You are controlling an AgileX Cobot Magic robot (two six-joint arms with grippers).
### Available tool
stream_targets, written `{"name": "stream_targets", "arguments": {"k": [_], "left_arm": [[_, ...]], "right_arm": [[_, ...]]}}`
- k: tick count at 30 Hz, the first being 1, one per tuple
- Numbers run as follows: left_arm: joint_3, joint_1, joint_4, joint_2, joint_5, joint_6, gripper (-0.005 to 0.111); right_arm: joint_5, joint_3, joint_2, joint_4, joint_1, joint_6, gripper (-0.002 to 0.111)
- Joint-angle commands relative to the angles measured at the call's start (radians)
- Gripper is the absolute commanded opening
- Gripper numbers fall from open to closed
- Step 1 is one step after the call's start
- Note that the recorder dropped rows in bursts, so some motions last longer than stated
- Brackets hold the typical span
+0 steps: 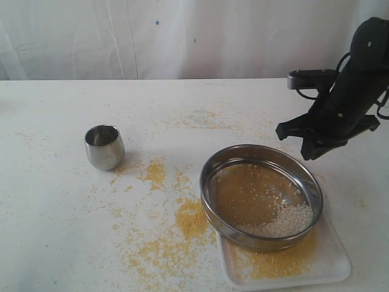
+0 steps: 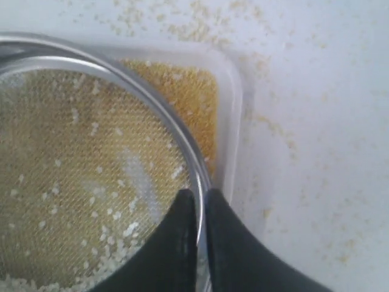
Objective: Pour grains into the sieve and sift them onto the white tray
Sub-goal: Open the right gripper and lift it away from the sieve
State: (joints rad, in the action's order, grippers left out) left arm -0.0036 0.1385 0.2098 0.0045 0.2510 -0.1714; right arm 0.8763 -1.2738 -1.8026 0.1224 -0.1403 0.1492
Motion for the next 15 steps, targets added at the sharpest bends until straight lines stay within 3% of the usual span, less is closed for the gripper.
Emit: {"name": "stream_targets", "arguments": {"k": [1,4,9,15], "left_arm": [[0.004,0.0,0.002,-0.005,0.004,-0.007,0.0],[0.004,0.0,0.002,-0.005,0.004,-0.007,0.0],[0.004,0.0,0.002,-0.005,0.004,-0.007,0.0],[0.004,0.0,0.002,-0.005,0.004,-0.007,0.0]], "right_arm": [[-0.108,-0.005,0.026,-0.107,0.006,-0.069,0.0],[-0.161,-0.002,0.05,-0.116,0.029,-0.109,0.0],[-0.294,0.08,0.177,0.023,0.07,-0.102,0.0],[-0.506,0.302,0.434,0.048,0.082,-0.102,0.0]]}}
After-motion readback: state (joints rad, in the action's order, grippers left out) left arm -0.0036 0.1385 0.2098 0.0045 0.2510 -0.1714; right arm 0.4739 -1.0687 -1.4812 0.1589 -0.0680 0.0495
